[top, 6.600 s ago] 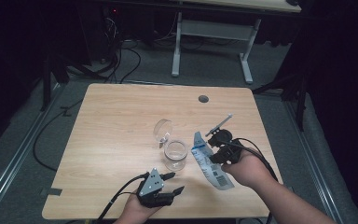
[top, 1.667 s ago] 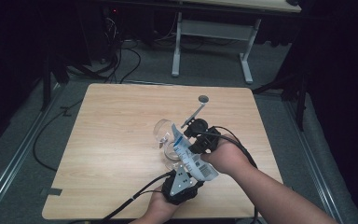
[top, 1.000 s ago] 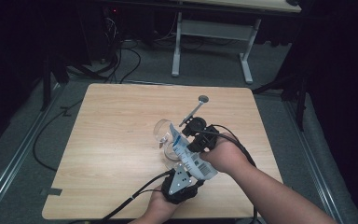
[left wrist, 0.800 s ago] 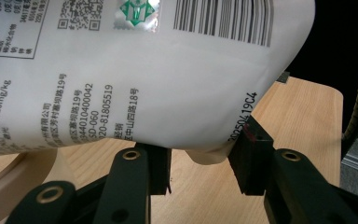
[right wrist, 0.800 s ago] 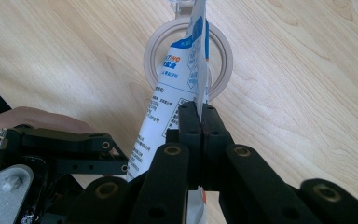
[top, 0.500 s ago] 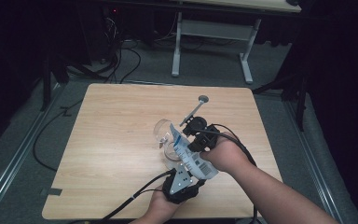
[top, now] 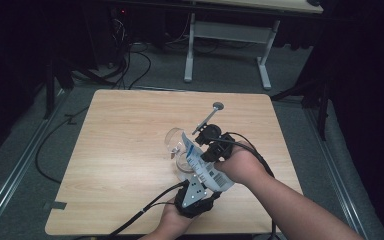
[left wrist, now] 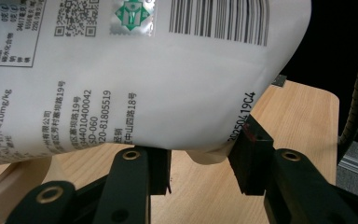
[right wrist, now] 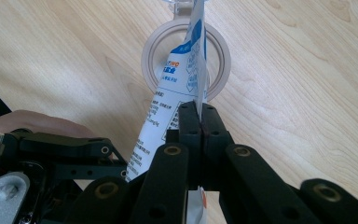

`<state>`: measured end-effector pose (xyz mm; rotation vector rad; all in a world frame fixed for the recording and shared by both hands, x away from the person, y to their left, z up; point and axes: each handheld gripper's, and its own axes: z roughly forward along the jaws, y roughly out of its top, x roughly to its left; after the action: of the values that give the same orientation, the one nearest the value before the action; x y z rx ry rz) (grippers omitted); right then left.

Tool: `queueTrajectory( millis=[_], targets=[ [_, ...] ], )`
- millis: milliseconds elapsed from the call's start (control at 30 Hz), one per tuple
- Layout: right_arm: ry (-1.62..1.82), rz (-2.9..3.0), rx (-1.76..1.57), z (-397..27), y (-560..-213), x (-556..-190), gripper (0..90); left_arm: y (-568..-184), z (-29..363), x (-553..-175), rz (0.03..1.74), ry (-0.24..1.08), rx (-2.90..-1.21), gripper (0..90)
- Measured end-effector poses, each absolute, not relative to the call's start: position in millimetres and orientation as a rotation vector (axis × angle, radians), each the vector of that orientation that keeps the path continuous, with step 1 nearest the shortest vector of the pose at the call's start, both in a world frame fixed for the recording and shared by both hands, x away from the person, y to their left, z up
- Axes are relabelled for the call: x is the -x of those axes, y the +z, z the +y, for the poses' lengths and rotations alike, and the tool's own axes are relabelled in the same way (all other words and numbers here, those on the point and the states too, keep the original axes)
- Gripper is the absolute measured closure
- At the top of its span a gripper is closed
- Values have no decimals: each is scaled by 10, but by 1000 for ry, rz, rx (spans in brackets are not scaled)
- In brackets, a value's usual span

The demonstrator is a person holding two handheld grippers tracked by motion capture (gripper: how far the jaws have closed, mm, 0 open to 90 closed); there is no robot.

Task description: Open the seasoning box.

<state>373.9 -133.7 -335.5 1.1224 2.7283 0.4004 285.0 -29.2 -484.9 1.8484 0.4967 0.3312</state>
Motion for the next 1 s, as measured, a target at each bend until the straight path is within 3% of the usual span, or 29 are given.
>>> queueTrajectory(
  millis=[1000],
  targets=[
    [395,2721,-1107,-1316,-3319,-3755,900,-4800,-298,-2871,495,330,-1840,630]
  ],
)
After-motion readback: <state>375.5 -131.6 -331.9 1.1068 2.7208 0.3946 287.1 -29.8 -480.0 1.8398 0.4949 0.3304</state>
